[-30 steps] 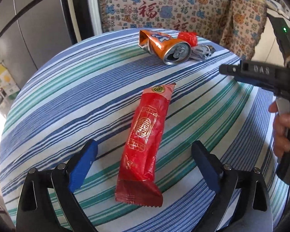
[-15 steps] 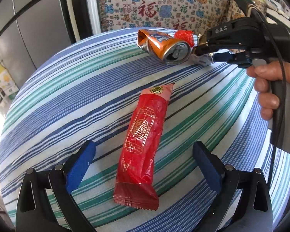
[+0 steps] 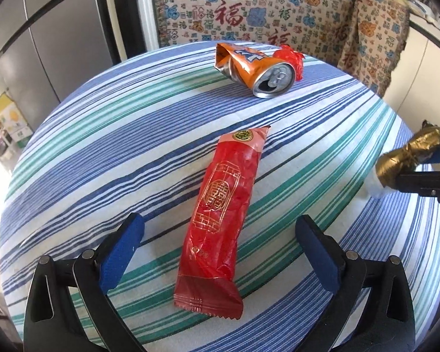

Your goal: Collect trash

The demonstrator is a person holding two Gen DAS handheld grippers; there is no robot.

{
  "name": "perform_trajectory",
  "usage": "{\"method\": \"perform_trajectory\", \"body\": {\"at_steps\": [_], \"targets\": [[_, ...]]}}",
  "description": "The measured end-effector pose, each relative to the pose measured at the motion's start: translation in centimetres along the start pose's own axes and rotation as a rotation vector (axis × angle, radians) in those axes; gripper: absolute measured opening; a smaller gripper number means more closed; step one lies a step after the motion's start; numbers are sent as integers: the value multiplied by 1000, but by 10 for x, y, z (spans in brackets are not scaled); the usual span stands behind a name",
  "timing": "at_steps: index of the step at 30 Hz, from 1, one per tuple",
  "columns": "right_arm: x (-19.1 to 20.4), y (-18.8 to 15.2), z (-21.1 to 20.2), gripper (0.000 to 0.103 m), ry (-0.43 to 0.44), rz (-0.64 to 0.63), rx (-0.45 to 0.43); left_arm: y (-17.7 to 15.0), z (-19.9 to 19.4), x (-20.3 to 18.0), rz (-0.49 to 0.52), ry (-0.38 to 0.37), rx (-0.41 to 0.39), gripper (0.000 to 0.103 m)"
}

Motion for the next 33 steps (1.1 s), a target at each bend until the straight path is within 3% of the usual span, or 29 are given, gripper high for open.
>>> {"method": "perform_trajectory", "body": {"at_steps": [7,12,16,25,26,28,29,33], "targets": [[-26,-17,17,47,64,352,-119,0,0,5,-19,6,0,102],[-46,-34,5,52,-2,447,-170,0,1,6,-15,2,3,102],[-54,-27,0,54,-31,506,-222,0,1,5,-15,3,3,102],[-72,-5,16,54,-67,557,-268,1,2,6,-14,2,4,103],[-67,-2,15,55,-15,551,-281,1,2,6,-14,1,4,103],[-42,7,13,55,186,496,-303,1,2,6,-14,2,4,103],[-33,7,12,54,232,460,-294,1,2,6,-14,1,5,103],[-38,-4,-11,54,69,294,-330,1,2,6,-14,1,5,103]]}}
Point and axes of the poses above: each gripper's, at about its wrist camera, not at the fingertips, and z roughly the way its jaws point, x to its left, y to its top, the point moved 10 cm from there along z, roughly the way its jaws point, and after that the axes turned 3 degrees about y, right-handed, at the moved point
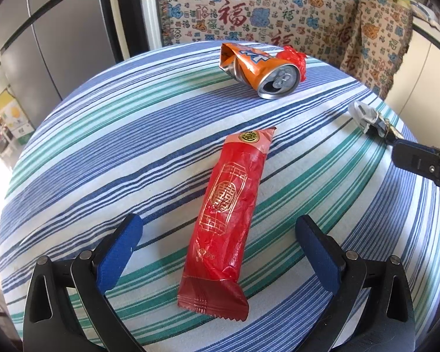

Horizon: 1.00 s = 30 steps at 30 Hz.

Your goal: Collect trash

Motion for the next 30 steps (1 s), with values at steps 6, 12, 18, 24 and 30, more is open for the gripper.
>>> {"method": "perform_trajectory", "body": {"at_steps": [6,12,18,24,30], "targets": [[-65,23,-11,64,-221,-83,-57,0,0,0,0,0,1,103],[-68,7,28,64,-14,27,124,0,0,0,1,0,1,103],[10,-36,25,64,122,-151,222,-1,-1,-2,20,-13,5,103],[-11,-19,-1,64,-94,-260,159,-1,-5,3,53,-43,7,93],[-18,10,31,64,-114,-253,236,8,-5,2,29,-154,17,83]]}}
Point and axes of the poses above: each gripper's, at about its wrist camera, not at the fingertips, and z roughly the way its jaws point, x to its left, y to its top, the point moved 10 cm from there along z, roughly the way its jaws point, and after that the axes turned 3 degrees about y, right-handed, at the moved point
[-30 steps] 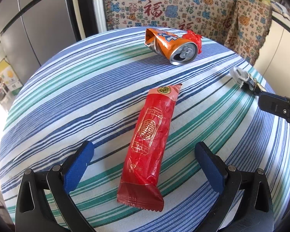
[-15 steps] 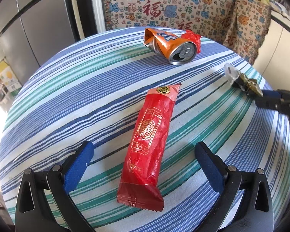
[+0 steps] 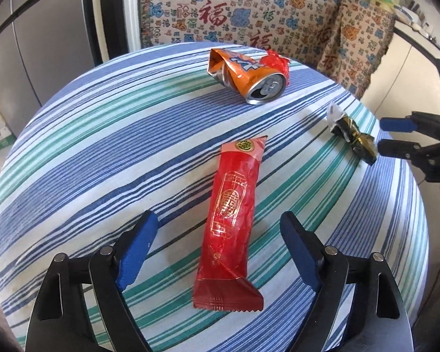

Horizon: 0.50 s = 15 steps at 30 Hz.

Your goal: Collect trash

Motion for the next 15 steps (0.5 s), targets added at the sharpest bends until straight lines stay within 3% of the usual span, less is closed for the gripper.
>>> {"method": "perform_trajectory", "body": {"at_steps": [3,6,7,8,9,10,15], "targets": [[3,6,16,64,-16,-9,47,1,-1,-9,22,-19,-4,74],[4,5,25,63,-32,-5,71,2,1,-16,66,12,-2,69],[4,5,27,60,-36,-3,79,3,1,-16,74,29,-5,62],[4,3,30,36,-41,3,98,4,1,-16,73,40,-8,56],[3,2,30,32,-50,10,105,5,0,-15,67,46,-12,34],[4,2,28,31,-51,20,107,6,0,-13,56,37,-13,20],[6,-2,7,29,-12,89,59,9,-2,-5,-41,-16,-20,12]]}}
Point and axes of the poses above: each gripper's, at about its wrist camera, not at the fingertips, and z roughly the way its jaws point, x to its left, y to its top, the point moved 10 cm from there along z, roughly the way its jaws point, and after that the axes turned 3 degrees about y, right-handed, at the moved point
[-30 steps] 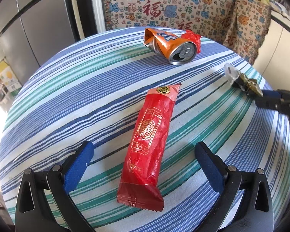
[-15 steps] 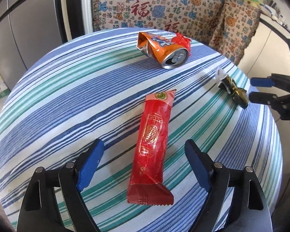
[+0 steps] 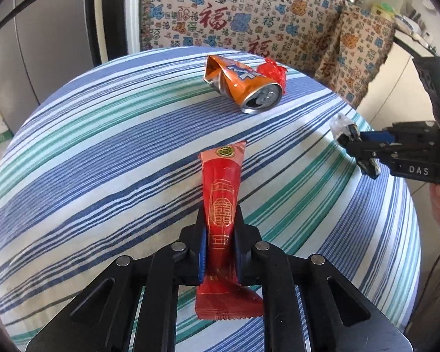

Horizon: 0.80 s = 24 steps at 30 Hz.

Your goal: Collect trash

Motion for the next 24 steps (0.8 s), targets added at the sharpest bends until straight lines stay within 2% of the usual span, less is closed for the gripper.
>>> {"method": "perform_trajectory", "body": {"at_steps": [6,11,15,24], "targets": [[-11,-25,-26,29,49,76,-29,-1,-8,-14,-42,-67,-23,10],[-25,-52,-47,29,49,109,-51,-9,-22,-53,-30,-109,-28,10],[-35,-72,-68,29,23,102,-77,-11,-34,-92,34,-117,-39,9],[-84,-111,-116,29,-78,122,-146,-13,-39,-182,92,-166,-31,8]]}}
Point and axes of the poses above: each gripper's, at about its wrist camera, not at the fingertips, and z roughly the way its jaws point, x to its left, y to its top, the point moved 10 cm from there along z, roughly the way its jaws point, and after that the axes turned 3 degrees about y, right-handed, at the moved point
